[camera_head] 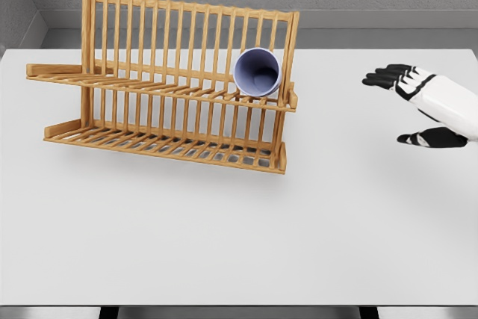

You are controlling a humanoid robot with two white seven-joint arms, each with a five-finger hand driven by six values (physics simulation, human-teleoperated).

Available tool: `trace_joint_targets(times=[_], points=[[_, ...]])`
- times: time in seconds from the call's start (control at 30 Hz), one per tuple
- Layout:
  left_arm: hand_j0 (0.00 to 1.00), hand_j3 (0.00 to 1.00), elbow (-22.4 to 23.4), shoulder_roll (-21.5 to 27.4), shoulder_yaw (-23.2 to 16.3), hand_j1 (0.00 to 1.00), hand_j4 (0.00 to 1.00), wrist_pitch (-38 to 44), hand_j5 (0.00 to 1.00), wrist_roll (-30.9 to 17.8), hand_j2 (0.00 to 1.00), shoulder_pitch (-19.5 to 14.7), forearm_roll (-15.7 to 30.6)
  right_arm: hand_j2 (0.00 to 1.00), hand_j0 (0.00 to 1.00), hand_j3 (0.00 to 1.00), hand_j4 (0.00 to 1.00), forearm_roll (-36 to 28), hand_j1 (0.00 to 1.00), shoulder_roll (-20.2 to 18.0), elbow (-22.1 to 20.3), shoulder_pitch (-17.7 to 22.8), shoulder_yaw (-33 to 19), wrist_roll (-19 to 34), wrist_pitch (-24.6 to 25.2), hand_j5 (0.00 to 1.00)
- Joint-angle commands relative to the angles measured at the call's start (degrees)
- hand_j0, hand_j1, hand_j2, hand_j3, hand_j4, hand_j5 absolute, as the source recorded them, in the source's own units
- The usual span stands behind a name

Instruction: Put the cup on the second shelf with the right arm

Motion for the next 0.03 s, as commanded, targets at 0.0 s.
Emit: trace_joint_targets(times=[0.0], points=[[1.00, 1.00, -0.01, 0.00, 0.00, 1.00, 1.00, 0.00, 1.00, -0.04, 1.00, 0.00, 0.11, 1.00, 1.00, 1.00, 1.00, -0.26, 1.00, 0.24, -0.02, 0.00, 0.95, -0.03, 0.17, 1.00]])
